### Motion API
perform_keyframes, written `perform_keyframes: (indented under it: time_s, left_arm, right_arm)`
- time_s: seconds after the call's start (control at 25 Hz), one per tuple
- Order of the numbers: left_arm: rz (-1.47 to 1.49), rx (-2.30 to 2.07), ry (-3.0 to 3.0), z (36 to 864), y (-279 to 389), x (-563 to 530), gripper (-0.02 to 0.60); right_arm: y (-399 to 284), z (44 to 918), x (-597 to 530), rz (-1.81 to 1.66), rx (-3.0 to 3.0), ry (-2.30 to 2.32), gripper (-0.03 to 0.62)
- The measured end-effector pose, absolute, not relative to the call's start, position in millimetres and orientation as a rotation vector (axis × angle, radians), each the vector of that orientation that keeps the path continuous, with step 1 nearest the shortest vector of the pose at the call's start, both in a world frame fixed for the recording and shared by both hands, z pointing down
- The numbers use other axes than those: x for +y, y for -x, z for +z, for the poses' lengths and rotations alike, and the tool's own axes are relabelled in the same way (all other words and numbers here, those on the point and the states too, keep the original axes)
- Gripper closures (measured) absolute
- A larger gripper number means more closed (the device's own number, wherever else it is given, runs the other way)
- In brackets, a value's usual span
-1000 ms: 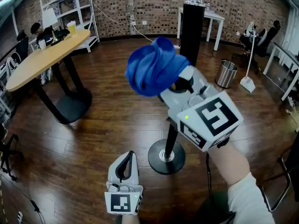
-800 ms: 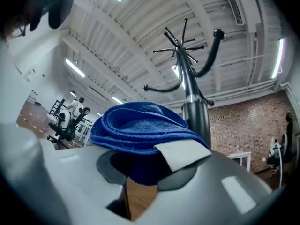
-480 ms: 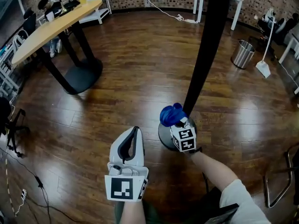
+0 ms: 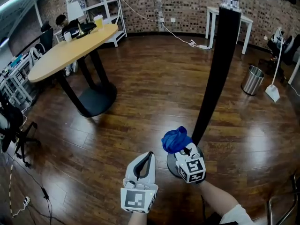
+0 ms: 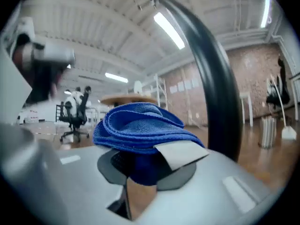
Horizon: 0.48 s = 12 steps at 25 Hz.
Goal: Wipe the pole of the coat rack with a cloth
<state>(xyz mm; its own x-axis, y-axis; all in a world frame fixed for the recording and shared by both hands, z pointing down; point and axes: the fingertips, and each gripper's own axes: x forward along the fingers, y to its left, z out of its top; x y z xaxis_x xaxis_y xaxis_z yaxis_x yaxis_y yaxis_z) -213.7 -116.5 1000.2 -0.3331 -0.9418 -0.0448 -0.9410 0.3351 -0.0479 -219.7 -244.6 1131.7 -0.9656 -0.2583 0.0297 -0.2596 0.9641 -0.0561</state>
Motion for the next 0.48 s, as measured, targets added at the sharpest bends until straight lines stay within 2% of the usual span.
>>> perform_keyframes:
  time_s: [0.12, 0.2, 0.4, 0.48]
  left_arm:
    - [-0.011, 2.528, 1.805, 920.4, 214.5, -136.0, 0.58]
    - [-0.034, 2.455, 1.888, 849.8, 197.7, -151.9, 0.58]
    - [0.243, 2.449, 1.948, 646.9, 180.5, -154.3, 0.58]
    - [0.243, 2.437, 1.966, 575.0, 176.3, -156.8, 0.58]
  right_arm:
    - [163.8, 873.3, -206.7, -0.185, -3.447, -0.388, 0.497]
    - [127.7, 760.4, -187.6, -0.323, -3.543, -0.386, 0.496]
    - [115.0, 620.0, -195.5, -0.077, -3.434, -0.413, 0.496]
    - [110.1, 560.1, -200.8, -0.021, -3.365, -0.455, 0.496]
